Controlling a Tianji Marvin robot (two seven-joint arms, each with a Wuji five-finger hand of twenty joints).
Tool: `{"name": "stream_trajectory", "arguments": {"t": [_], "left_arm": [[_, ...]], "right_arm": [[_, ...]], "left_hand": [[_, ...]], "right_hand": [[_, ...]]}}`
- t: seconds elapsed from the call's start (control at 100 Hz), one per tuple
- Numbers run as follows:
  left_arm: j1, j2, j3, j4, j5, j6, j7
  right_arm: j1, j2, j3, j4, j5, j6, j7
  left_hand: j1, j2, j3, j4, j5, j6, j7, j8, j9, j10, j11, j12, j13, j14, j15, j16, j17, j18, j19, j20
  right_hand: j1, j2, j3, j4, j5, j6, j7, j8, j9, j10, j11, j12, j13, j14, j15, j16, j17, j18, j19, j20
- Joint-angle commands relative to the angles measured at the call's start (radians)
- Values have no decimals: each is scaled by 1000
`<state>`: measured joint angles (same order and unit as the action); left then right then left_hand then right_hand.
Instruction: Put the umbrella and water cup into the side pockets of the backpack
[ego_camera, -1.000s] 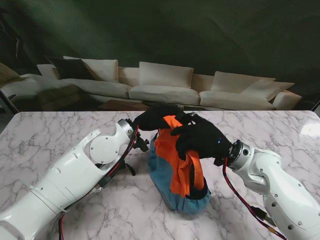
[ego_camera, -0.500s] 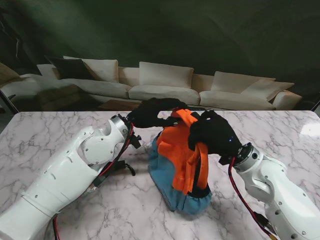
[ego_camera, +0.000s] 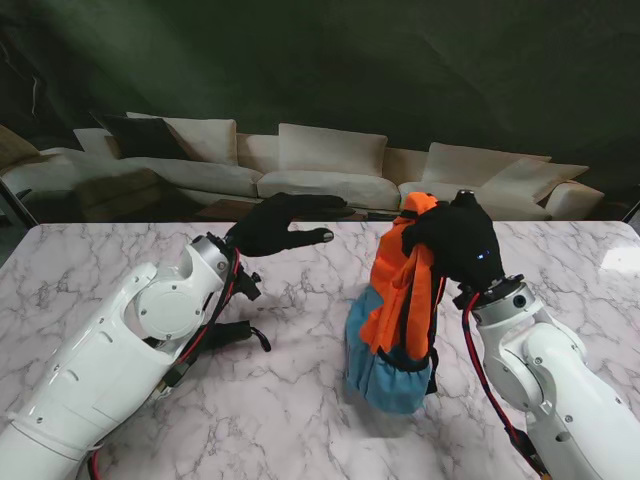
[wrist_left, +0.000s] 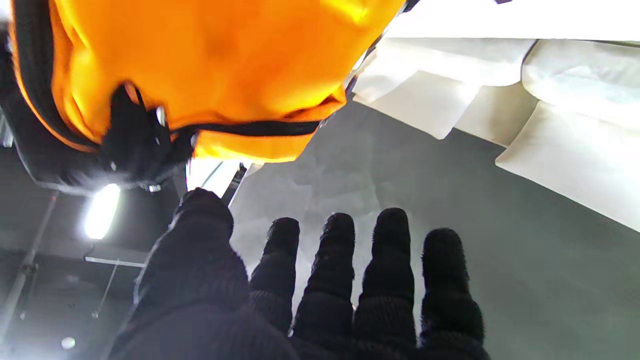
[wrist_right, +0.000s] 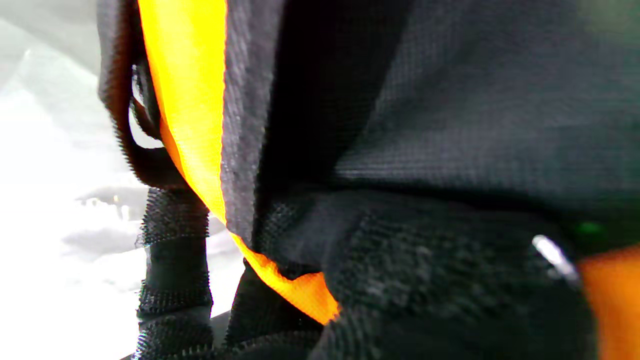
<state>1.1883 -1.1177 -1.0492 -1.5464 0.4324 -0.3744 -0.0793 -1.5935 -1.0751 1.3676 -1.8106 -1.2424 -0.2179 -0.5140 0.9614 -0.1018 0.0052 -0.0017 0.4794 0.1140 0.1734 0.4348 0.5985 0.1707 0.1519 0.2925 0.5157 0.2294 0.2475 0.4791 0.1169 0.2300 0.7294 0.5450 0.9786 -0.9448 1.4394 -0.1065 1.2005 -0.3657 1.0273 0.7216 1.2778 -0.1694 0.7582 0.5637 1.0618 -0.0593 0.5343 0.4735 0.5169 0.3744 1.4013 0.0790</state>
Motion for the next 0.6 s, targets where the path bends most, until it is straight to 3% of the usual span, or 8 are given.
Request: {"name": "stream_trajectory", "arguments": {"t": [0.0, 0.1, 0.15, 0.24, 0.28, 0.32, 0.44, 0.59], "left_arm": [[2, 9, 9, -2, 0, -10, -26], [0, 9, 16, 6, 0, -16, -31], [-1, 9, 17, 10, -2, -16, -32], [0, 10, 14, 13, -4, -16, -33], [2, 10, 11, 14, -5, -17, -33], [4, 10, 7, 15, -5, -18, -32], [10, 11, -6, 17, -3, -20, -31], [15, 11, -17, 19, -5, -23, -29]], "right_arm": [[19, -2, -5, -18, -6, 7, 2], [28, -1, -20, -19, -19, 64, 25], [31, 0, -23, -21, -22, 72, 52], [36, 1, -31, -24, -4, 68, 114], [40, 3, -35, -21, -3, 64, 130], [39, 5, -36, -24, -3, 61, 158], [43, 6, -49, -24, 0, 61, 183], [45, 7, -54, -41, -1, 63, 205]], "left_hand": [[-30, 45, -31, -7, 25, 10, -1, 8, 16, 9, -2, 11, 18, 4, 8, 3, -2, 11, 16, -5], [-30, 46, -30, -7, 30, 8, -2, 9, 23, 8, -6, 14, 22, 5, 8, 3, 0, 12, 17, -6], [-29, 45, -30, -7, 32, 7, -2, 10, 25, 9, -8, 15, 23, 5, 8, 3, 0, 12, 17, -6], [-27, 46, -28, -6, 33, 6, -4, 11, 29, 9, -10, 17, 24, 6, 8, 4, 1, 11, 17, -7], [-28, 45, -29, -7, 34, 8, -4, 12, 29, 7, -11, 18, 25, 6, 8, 4, 0, 12, 17, -7], [-27, 45, -29, -7, 35, 9, -4, 13, 30, 5, -11, 19, 25, 5, 8, 4, 0, 12, 18, -8], [-28, 46, -30, -7, 36, 9, -4, 14, 33, 5, -11, 22, 26, 6, 9, 5, 0, 14, 18, -9], [-27, 45, -29, -7, 41, 9, -3, 16, 37, 5, -11, 24, 27, 7, 9, 6, 0, 13, 18, -10]], "right_hand": [[-6, 94, 130, 11, 15, 50, 1, 21, 69, 157, 144, 25, 152, 123, 335, 34, 20, -5, 97, 12], [-43, 121, 131, 56, -12, 72, -35, 10, 57, 173, 120, 14, 142, 138, 325, 32, 12, -12, 91, 24], [-105, 78, 130, 30, -68, 77, -94, -9, 46, 190, 84, -5, 130, 149, 313, 24, 14, -50, 82, 49], [-246, -47, 130, -57, -155, 82, -150, -38, 23, 192, 60, 11, 105, 158, 292, 27, 15, -107, 22, 234], [-289, -18, 128, -73, -180, 66, -122, -110, 20, 186, 58, 24, 106, 148, 285, 38, 19, -109, -19, 333], [-364, 70, 38, -28, -239, 52, -84, -205, 13, 174, 66, 34, 108, 128, 276, 51, 20, -110, -35, 367], [-418, 190, -233, -9, -307, 81, -29, -356, 55, 106, 171, 68, 162, 87, 306, 86, 53, -114, -39, 374], [-400, 302, -469, -63, -290, 173, -38, -480, 156, 99, 228, 88, 254, 74, 382, 107, 123, -107, -1, 374]]}}
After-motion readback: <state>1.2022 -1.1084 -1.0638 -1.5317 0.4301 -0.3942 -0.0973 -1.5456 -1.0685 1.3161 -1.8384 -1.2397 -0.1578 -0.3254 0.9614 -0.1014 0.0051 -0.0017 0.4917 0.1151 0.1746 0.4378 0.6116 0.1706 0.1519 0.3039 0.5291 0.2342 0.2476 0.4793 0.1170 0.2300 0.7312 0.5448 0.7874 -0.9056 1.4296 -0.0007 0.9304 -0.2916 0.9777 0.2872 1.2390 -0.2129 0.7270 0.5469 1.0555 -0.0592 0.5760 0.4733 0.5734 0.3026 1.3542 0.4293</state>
